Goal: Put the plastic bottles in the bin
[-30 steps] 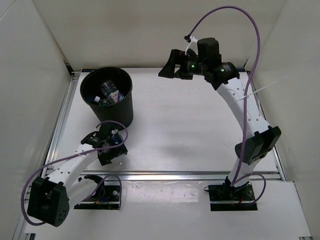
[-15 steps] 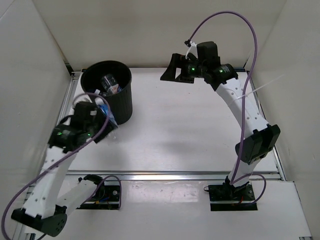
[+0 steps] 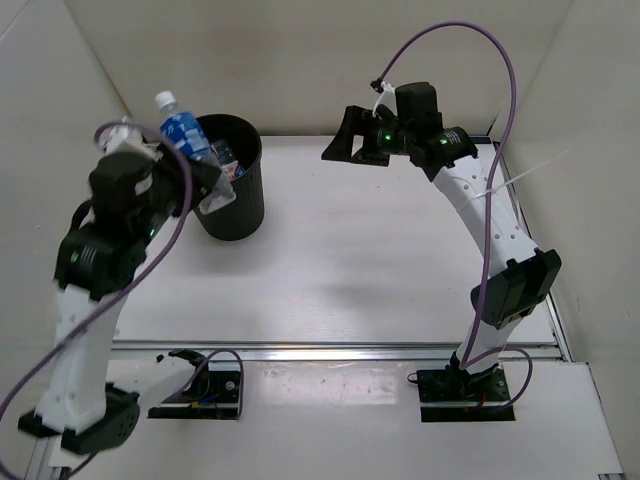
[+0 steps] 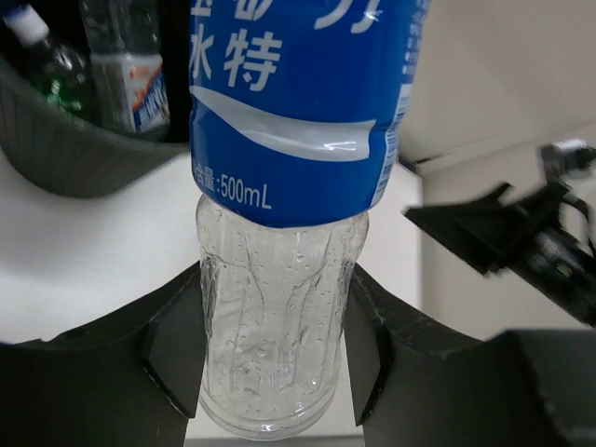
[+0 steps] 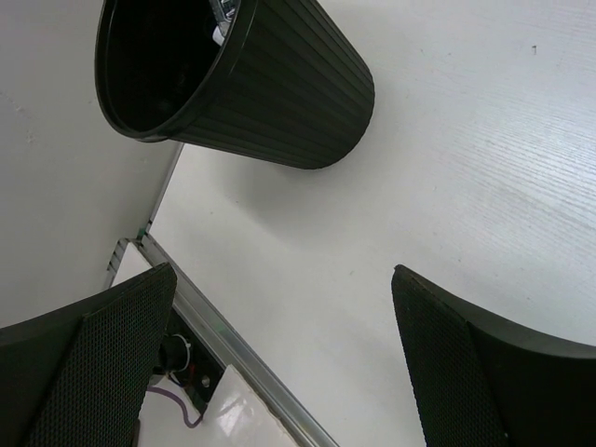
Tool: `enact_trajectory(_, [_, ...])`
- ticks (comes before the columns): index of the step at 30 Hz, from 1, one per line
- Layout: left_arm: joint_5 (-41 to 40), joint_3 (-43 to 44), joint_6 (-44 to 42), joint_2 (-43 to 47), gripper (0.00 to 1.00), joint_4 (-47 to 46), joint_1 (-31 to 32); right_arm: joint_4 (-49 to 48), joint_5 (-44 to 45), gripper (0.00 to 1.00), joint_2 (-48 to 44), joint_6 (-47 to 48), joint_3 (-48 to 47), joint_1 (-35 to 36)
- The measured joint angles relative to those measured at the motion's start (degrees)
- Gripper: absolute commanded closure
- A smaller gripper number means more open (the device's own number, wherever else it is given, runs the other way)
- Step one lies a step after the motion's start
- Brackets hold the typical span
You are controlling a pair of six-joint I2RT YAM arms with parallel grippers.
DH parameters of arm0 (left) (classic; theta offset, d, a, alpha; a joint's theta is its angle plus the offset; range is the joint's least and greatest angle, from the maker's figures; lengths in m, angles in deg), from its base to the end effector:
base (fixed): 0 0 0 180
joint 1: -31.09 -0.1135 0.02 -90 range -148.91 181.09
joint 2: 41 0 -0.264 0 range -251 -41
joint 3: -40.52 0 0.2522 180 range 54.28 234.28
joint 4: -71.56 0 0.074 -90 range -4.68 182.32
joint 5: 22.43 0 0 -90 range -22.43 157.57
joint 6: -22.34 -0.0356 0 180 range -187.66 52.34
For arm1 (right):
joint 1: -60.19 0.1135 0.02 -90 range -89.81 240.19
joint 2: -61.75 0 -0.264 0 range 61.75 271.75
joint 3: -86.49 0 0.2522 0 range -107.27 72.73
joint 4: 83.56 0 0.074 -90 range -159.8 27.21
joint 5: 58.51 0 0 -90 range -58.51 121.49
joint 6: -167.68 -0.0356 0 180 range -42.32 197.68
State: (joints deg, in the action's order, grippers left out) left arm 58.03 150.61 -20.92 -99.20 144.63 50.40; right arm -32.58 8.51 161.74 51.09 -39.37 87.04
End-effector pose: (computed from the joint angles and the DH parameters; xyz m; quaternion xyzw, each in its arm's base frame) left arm 0.1324 -0.0402 0.4969 -0.2406 0.7876 -0.2494 0.5096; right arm 0.3411 0.1883 0.4382 -0.1087 0.8267 0.3865 0.3940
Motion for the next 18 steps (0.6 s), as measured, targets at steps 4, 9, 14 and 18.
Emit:
enact_trajectory(4, [-4.07,10.99,-6.49,-16.83,0.46,-7.65,-0.31,0.00,-0.26,0.00,0.00,0.00,-0.46,0.00])
enact_trajectory(9, [-8.33,14.08,-10.95,-30.23,0.38,-11.91,-5.42,0.09,-0.44,0.00,-0.02,0.11,-0.63,0.00])
enact_trajectory(14, [-10.40,14.32,-12.24,-36.13,0.00,-11.82,-11.19,0.57,-0.59,0.00,-0.72,0.33,-0.50,-0.46])
enact_trajectory(18, [-10.88,14.45,-11.04,-34.10,0.00,-11.50,-11.52,2.60,-0.66,0.00,-1.86,0.02,-0.55,-2.25])
